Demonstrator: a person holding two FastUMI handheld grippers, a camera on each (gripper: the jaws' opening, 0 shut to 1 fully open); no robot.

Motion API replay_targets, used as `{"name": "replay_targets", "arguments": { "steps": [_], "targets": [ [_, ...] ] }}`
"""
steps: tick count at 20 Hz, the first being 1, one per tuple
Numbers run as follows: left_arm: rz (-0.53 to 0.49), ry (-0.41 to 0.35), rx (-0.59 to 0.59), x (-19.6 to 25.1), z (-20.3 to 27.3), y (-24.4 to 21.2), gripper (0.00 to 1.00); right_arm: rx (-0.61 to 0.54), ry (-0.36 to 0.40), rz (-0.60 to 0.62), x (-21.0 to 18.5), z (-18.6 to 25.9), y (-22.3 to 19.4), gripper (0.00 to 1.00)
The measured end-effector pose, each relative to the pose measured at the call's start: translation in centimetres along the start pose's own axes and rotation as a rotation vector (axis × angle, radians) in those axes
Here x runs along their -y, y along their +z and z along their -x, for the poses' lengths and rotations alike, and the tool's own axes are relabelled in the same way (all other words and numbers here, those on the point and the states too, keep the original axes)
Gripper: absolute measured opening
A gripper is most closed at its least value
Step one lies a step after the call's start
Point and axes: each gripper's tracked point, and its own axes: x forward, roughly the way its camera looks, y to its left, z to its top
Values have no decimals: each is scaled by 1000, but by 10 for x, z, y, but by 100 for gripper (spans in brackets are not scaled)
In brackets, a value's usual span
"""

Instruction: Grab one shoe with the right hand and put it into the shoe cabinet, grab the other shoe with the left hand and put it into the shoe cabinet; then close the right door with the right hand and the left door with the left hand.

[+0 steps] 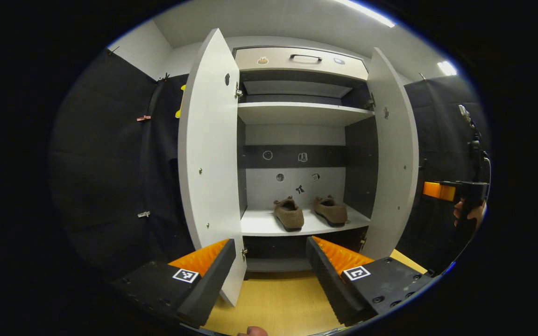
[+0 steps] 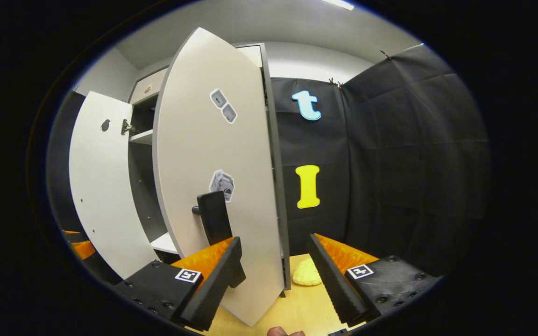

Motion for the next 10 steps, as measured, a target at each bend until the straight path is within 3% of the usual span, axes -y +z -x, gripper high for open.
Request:
{"name": "replay_targets", "arguments": {
  "steps": [10],
  "targets": [
    [29, 90, -17, -59, 10, -10, 97, -10, 110, -19, -79, -20, -8, 98]
  ]
}}
